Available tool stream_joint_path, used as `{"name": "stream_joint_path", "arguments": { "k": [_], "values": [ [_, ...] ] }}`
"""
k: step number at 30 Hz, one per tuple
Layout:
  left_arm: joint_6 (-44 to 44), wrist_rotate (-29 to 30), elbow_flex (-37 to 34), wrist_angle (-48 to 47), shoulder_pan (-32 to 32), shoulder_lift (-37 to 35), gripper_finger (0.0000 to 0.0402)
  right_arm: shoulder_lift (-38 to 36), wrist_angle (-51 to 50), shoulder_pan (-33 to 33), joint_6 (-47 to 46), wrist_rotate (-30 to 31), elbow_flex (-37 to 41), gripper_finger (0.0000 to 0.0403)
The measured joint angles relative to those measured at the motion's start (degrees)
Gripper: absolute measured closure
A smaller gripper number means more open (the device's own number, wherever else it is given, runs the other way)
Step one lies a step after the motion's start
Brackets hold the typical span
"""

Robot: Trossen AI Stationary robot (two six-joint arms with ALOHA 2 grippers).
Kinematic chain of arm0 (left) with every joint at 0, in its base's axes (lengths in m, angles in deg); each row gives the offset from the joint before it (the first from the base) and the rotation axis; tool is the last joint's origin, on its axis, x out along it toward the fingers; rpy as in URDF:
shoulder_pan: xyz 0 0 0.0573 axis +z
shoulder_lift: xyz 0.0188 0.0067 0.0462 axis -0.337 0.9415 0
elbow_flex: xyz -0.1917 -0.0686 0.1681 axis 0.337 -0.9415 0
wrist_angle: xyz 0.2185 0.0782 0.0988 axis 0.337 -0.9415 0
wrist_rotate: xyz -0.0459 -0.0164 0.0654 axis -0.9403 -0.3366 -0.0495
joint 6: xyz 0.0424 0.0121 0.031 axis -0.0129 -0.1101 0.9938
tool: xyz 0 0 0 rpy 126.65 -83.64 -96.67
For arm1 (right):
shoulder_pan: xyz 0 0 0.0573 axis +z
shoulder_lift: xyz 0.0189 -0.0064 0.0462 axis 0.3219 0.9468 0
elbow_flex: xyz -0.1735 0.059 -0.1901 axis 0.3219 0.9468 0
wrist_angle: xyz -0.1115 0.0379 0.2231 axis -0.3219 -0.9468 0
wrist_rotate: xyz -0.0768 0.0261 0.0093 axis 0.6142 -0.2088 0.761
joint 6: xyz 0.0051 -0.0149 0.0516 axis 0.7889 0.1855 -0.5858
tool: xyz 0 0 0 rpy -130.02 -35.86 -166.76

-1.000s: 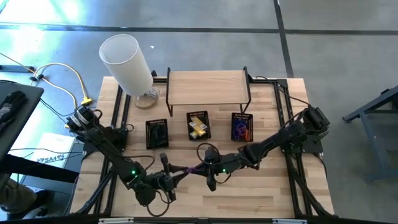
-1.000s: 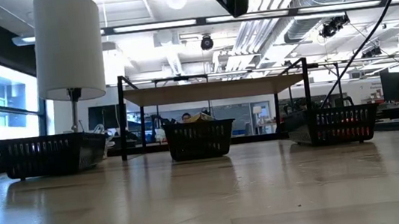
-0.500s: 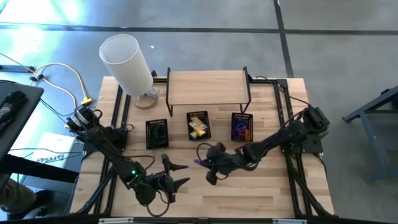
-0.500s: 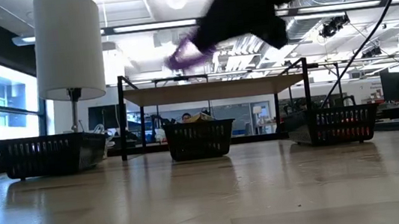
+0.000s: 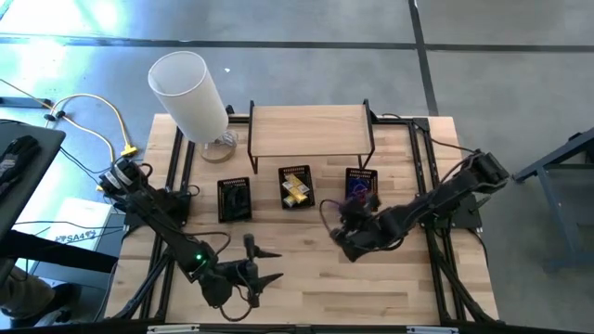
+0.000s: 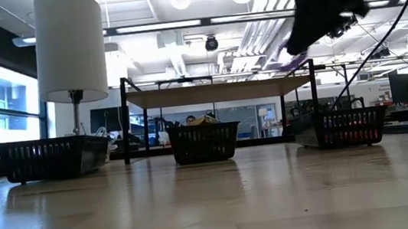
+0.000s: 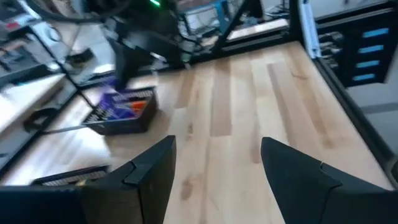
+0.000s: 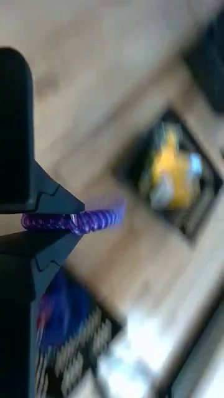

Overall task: Pick & Place Office Desk Supplies
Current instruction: Put the purple spring keychain into the right black bin

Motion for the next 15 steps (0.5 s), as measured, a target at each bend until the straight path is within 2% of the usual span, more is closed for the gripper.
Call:
{"name": "stream_joint_path", "arguments": {
  "k": [3,7,15],
  "values": [
    [-1.8,-3.8,0.0,-0.6,0.9,0.0,0.0175,-1.0,-11.3,0.0,-9.7,3.2,0.0,0.0391],
    [-3.1,-7.7,0.0,-1.0,1.5,0.0,0.0175,-0.9,-23.9,-0.9,-21.3,3.0,0.1,0.0391],
    [-3.1,-8.9,0.0,-1.7,1.7,0.0,0.0175,-0.7,-21.8,-6.6,-24.6,0.5,7.6,0.039]
  ]
}}
